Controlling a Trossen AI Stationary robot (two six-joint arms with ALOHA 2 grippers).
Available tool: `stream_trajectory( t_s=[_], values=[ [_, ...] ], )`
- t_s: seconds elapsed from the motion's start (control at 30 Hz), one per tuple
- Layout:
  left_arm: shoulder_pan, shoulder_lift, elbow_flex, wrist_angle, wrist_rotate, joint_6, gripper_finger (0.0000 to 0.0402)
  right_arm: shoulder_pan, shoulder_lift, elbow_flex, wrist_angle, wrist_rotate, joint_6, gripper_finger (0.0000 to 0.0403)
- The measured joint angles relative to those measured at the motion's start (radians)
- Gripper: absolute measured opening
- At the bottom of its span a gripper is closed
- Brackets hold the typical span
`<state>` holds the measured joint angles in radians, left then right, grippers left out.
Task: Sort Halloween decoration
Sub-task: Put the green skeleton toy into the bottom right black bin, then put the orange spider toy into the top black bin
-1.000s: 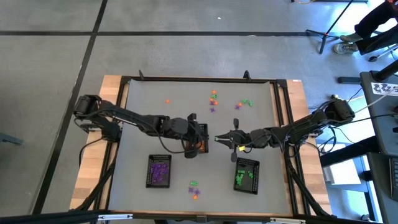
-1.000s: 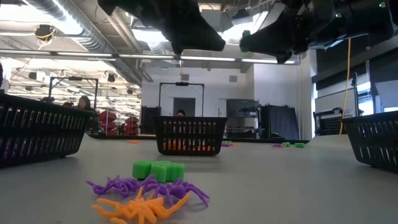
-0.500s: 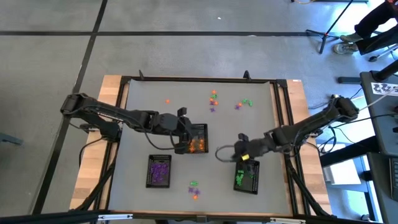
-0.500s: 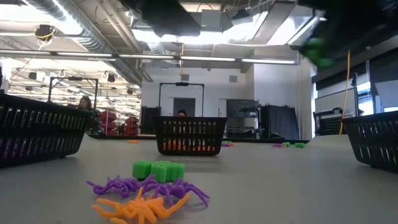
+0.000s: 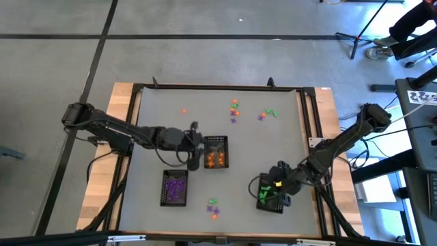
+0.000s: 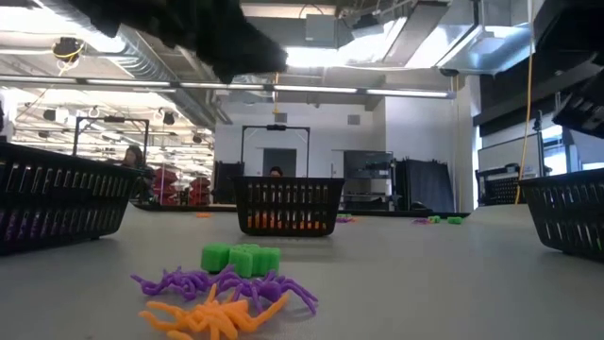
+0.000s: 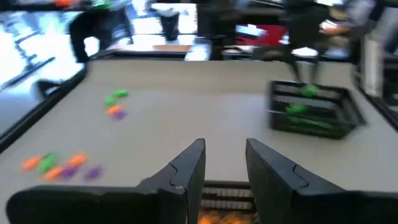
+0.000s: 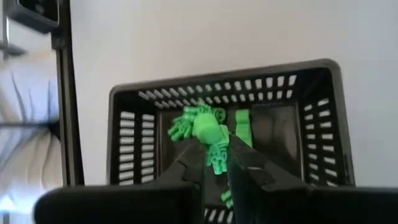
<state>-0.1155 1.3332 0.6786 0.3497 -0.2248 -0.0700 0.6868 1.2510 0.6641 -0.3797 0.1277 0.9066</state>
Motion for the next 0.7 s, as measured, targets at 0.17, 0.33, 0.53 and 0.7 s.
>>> stream_trajectory(
  t_s=[0.17,0.33,0.53,0.7],
  values=[
    [0.076,-0.078,-0.025,-0.082,-0.24,-0.107,0.0108,-0.016,0.004,-0.012,0.021,0.02,0.041,0.0082],
    [0.161,-0.128,-0.025,-0.193,-0.262,-0.104,0.0108,-0.026,0.006,-0.013,0.02,0.02,0.042,0.0144],
    [0.351,-0.112,0.064,-0.49,-0.089,-0.135,0.0108,-0.035,0.003,0.007,0.021,0.032,-0.032,0.0177],
    [0.544,-0.043,0.196,-0.717,-0.015,-0.08,0.0108,-0.053,0.003,0.019,0.086,0.259,-0.26,0.0174]
  ],
)
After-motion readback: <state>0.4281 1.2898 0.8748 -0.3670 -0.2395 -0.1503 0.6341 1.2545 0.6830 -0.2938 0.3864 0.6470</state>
